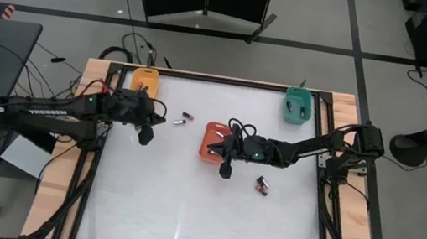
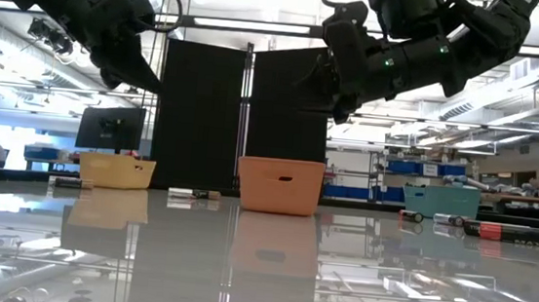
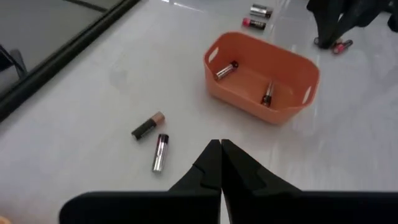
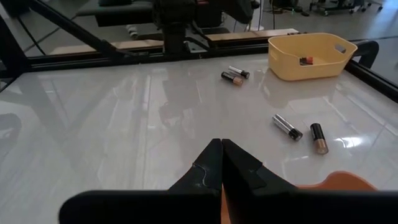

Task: Sort batteries
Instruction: Put the silver battery into the orange bin

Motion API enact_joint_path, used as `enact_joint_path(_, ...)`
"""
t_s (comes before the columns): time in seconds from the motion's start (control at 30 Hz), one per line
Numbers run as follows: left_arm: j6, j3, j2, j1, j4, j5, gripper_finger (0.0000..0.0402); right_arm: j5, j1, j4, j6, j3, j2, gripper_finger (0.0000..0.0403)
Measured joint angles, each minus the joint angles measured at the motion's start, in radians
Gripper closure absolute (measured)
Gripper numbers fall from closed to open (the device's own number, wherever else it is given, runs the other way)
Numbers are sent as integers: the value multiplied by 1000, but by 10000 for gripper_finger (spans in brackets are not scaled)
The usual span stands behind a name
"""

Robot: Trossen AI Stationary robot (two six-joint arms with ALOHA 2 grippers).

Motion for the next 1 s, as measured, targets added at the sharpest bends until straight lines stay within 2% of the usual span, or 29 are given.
enact_joint_path(0.33,-29,71,32,0,-179,-8,353,-4,0,-10,-6,3,0,391)
enact_joint_path(0.67,7,100,186,0,-180,-9,298,-5,1,-208,-25,111,0,390)
enact_joint_path(1.0,15,100,330,0,-114,1,269,-5,1,-245,-53,124,0,390)
